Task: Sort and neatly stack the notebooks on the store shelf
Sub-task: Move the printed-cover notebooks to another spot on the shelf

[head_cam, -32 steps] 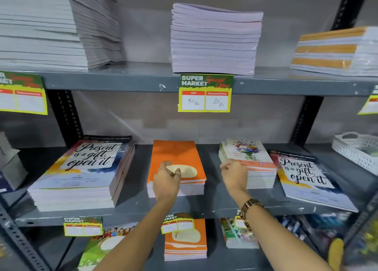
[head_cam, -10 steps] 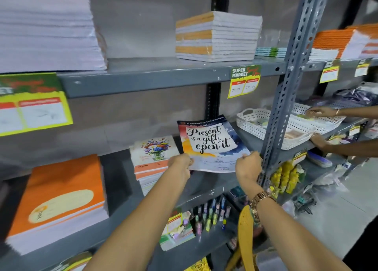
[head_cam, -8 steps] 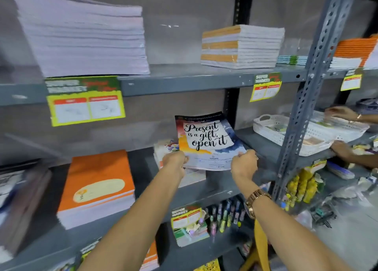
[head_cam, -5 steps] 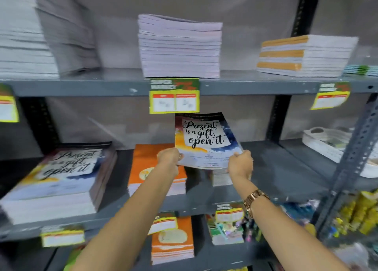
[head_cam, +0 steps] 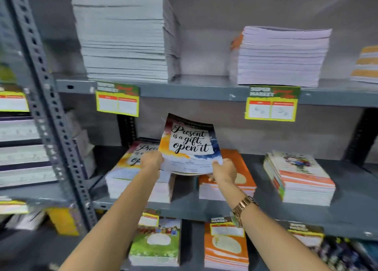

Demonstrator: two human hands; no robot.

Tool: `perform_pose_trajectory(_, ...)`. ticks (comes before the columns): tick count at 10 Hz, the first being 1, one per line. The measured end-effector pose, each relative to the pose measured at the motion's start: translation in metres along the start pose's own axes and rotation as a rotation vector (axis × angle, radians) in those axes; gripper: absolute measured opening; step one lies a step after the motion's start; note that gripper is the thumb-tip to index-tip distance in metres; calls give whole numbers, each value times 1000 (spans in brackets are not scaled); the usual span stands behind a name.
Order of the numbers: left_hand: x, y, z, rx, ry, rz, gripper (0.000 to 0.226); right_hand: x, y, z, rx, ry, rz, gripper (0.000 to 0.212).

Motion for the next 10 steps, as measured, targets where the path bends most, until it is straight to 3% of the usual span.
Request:
perform_pose_trajectory(1, 1, -44, 29, 69, 13, 109, 36, -8, 49, -1, -125, 16, 123, 32)
perform_pose_trajectory(3, 2, -111, 47, 259, -10, 34, 31, -21, 123, -8, -314, 34, 320, 42)
perform_pose_trajectory(4, 5, -129, 59, 291, -12, 217, 33, -24, 150, -13, -415, 37, 346, 34)
perform_pose_trajectory(5, 5, -138, 68, 297, 34, 321, 25, -23, 168, -16, -486, 49, 258, 31)
perform_pose_trajectory(6, 7, -144, 77, 284, 128, 484, 24, -20, 174, -14, -486, -8, -75, 15)
perform_pose_trajectory(7, 15, -137, 74, 273, 253, 784, 25, -28, 168, -13, -374, -115, -489, 30)
perform_pose_trajectory(8, 22, -123, 68, 289, 353, 1211, 23, -45, 166, -19, -263, -305, -638, 50)
perform_pose_trajectory(9, 16, -98, 69, 30, 534, 1277, 23, -63, 177, -35, -259, -558, -671, 52)
perform_pose_trajectory(10, -7, -79, 65, -287, 598, 1274, 33, -60, 197, -44, -398, -630, -750, 58)
Point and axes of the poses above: each hand's wrist, its own z-axis towards the middle knuckle, its own y-axis out of the palm, x = y × z, the point moved 10 cm from there along z, towards the middle knuckle, and after that the axes turned 6 degrees about -x, right-handed, at the moved point
